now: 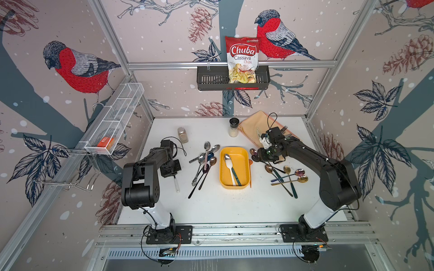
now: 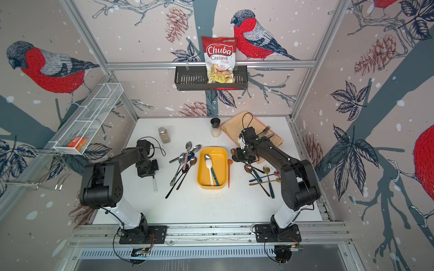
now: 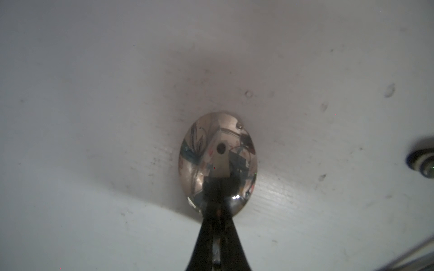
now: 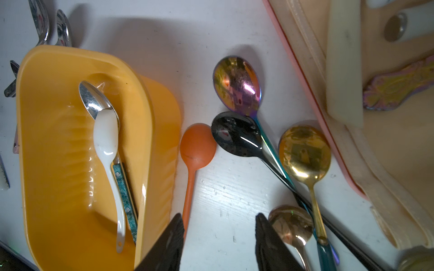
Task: Put the spoon into the storage box
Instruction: Pick up the spoon from the center of the board.
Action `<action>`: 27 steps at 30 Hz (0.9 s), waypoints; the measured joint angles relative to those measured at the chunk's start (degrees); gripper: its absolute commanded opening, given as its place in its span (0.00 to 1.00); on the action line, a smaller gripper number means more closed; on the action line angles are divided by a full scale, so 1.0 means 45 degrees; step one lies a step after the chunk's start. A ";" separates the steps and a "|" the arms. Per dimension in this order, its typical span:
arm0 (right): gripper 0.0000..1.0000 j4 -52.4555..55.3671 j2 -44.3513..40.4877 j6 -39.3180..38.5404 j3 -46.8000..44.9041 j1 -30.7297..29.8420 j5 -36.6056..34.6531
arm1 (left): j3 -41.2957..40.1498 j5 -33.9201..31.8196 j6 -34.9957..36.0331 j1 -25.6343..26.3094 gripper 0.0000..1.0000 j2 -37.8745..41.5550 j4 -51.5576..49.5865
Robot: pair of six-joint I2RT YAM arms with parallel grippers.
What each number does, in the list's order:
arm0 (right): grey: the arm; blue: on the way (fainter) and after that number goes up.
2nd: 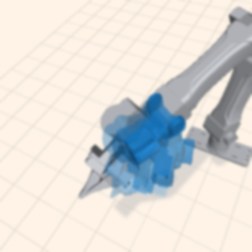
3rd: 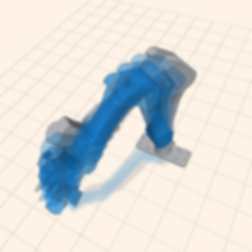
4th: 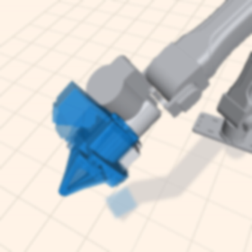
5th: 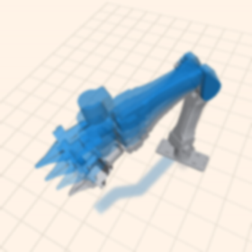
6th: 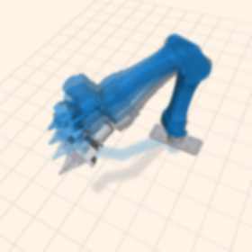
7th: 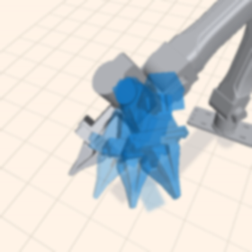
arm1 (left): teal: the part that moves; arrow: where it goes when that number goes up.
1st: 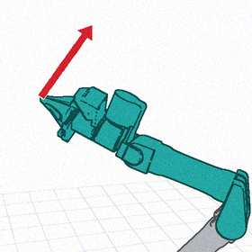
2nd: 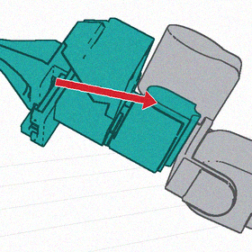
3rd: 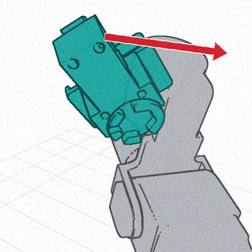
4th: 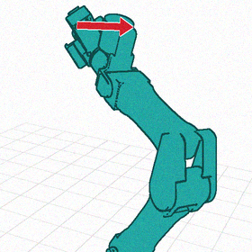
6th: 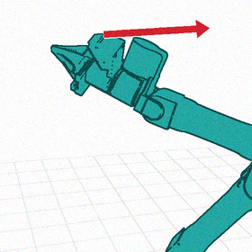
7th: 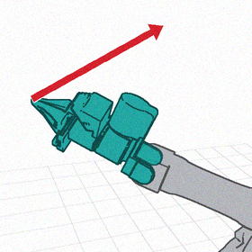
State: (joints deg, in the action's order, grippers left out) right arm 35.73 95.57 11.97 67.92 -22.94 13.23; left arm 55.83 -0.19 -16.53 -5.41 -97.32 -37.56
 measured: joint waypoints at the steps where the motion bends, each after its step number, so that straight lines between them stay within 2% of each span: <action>1: 0.51 0.0049 -0.0044 0.0005 0.0019 -0.0053 -0.0049 | -0.0005 0.0010 0.0000 0.0000 0.01 0.0044 0.0000; 14: 0.51 0.0321 -0.0325 0.0461 0.0427 -0.0831 -0.0491 | 0.0058 0.1035 -0.0238 0.0311 0.01 0.2419 -0.0058; 21: 0.51 0.0481 -0.0670 0.0719 0.0393 -0.0889 -0.0670 | 0.1996 0.1413 -0.0675 0.2210 0.02 0.2841 -0.0525; 27: 0.51 0.0515 -0.1107 0.0767 0.0136 -0.0704 -0.0801 | 0.4235 0.1661 -0.1141 0.3837 0.02 0.2195 -0.0855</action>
State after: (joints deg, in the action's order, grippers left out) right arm 38.04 90.59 15.42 68.53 -26.11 9.63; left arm 74.89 7.29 -21.67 11.86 -87.44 -41.41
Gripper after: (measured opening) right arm 0.505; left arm 0.086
